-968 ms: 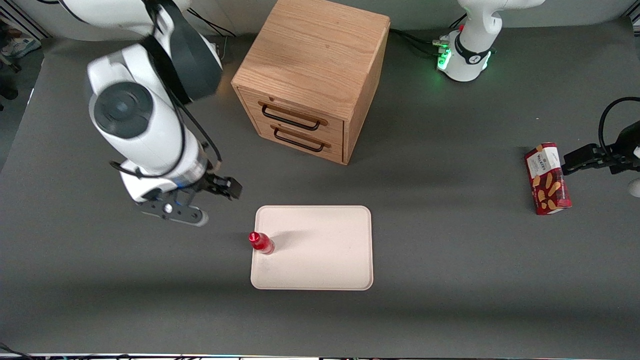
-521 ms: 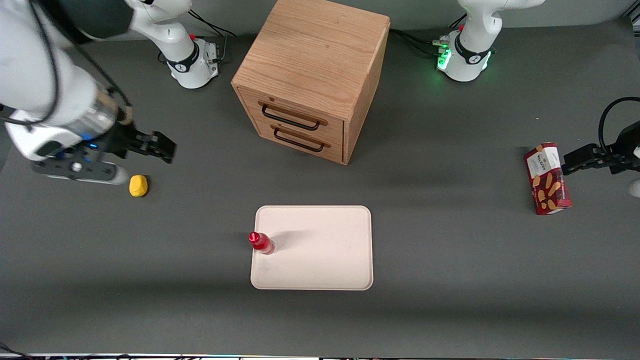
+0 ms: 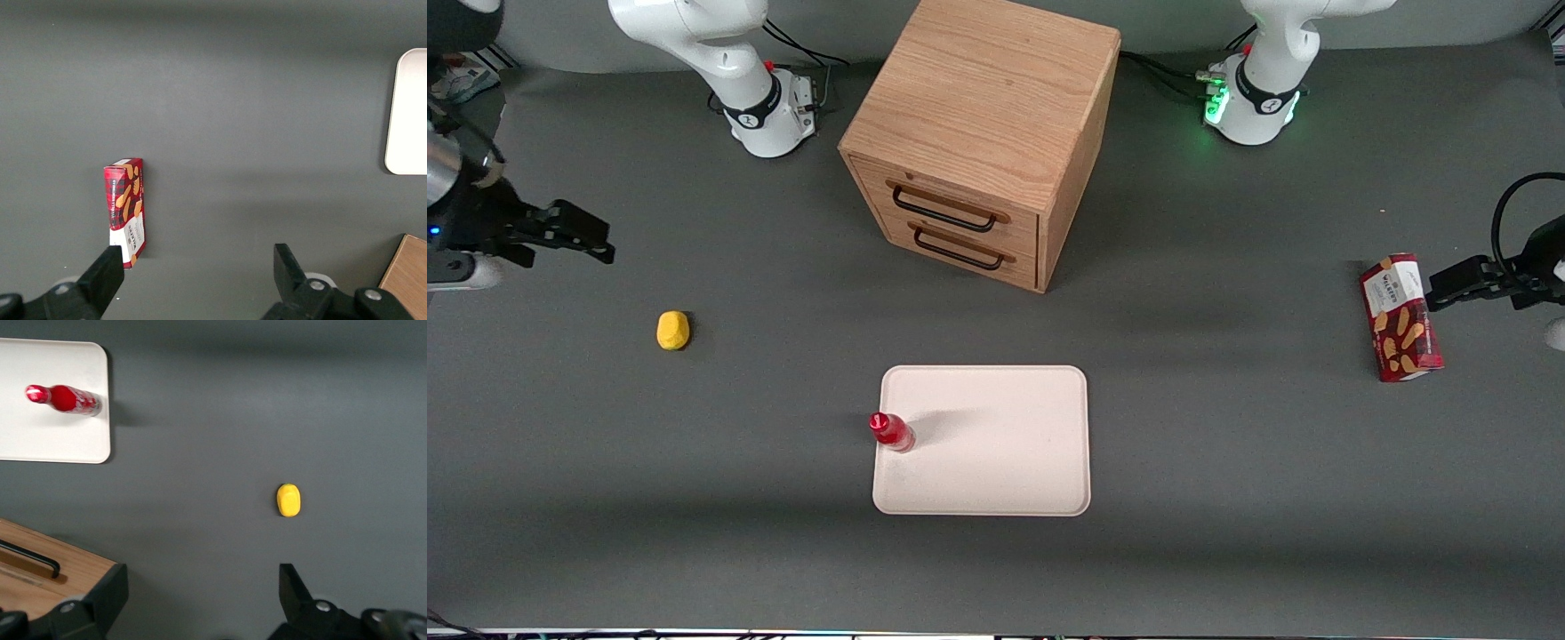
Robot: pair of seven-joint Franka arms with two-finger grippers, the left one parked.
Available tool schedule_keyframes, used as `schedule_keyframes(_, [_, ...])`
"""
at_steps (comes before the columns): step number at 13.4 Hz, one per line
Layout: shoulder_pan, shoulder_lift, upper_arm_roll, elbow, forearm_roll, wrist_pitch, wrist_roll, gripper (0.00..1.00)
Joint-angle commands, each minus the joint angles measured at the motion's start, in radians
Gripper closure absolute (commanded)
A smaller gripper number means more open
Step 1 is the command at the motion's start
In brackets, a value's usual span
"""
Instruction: Place coke bottle on tray
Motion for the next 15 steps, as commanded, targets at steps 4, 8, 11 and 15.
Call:
schedule_keyframes(4, [-0.022, -0.097, -0.036, -0.196, 0.013, 0.155, -0.058, 0.0])
schedule_keyframes(8, [-0.032, -0.106, -0.056, -0.218, 0.015, 0.176, -0.089, 0.0])
schedule_keyframes(11, [-0.071, -0.102, -0.052, -0.195, 0.016, 0.18, -0.132, 0.0])
schedule_keyframes(15, [-0.074, -0.102, -0.049, -0.18, 0.019, 0.173, -0.101, 0.0])
